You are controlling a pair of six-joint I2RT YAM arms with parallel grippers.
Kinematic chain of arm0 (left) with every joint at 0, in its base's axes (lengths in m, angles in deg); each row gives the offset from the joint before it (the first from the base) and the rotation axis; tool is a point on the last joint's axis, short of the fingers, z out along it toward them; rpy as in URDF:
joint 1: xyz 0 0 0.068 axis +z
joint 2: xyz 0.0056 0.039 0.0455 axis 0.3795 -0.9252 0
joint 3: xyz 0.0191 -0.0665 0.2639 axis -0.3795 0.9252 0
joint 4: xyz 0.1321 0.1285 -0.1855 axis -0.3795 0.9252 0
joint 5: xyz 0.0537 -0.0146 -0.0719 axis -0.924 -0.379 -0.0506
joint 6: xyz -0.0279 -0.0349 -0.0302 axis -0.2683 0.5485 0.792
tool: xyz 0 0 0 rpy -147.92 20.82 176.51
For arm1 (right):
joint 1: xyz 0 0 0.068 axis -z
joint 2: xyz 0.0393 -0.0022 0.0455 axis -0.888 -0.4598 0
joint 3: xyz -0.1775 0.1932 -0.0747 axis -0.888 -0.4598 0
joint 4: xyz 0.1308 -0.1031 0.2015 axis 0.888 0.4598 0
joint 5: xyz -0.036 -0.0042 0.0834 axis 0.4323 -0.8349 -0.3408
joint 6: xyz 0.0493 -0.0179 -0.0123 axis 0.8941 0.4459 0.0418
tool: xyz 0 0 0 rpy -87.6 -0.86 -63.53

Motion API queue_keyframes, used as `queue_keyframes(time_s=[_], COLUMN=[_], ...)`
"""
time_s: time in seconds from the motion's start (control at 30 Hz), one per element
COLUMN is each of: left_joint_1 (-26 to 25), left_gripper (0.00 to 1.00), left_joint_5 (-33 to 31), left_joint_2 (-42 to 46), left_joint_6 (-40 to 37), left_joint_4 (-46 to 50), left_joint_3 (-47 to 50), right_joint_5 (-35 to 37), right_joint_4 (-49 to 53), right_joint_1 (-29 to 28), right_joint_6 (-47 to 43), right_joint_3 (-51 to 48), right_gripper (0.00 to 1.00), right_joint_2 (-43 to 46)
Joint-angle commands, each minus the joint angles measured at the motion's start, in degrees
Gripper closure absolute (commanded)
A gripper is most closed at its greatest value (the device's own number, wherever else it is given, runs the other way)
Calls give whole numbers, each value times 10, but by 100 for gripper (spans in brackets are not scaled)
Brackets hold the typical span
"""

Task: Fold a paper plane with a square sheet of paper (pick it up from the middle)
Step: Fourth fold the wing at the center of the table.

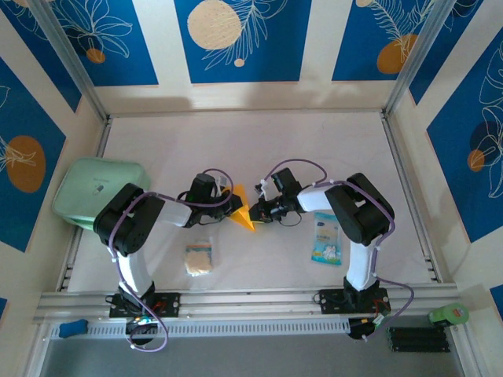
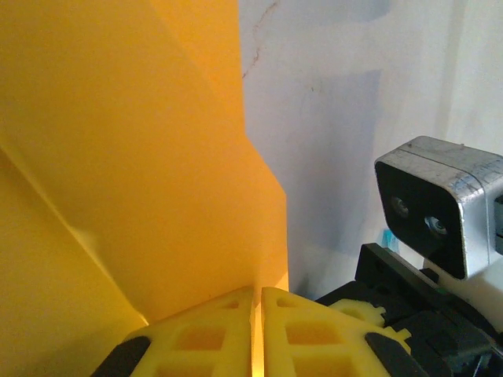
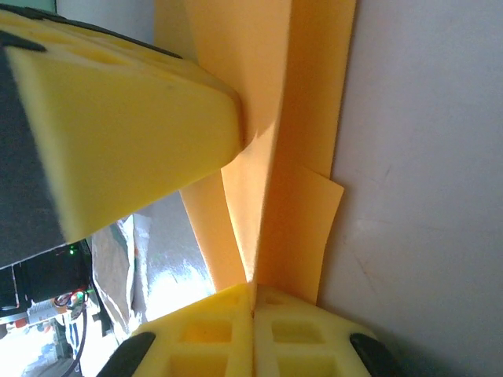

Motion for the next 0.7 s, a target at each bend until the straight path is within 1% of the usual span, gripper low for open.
queue_keyframes(time_s=[0.0, 0.5, 0.67], left_joint_1=[-3, -2, -2], left_gripper=[88, 89, 89], left_joint_5=[-13, -18, -18], left_joint_2=[6, 0, -3], left_joint_6=[-4, -3, -3], left_joint_4=[12, 14, 13], left_joint_3=[5, 6, 7], right_joint_5=[86, 88, 65], right_joint_4=[41, 53, 65], right_joint_1=[-5, -4, -3], right_joint_6=[-11, -9, -2], right_joint_3=[-14, -8, -1], right_gripper=[92, 91, 88], right_joint_2=[-51, -51, -33])
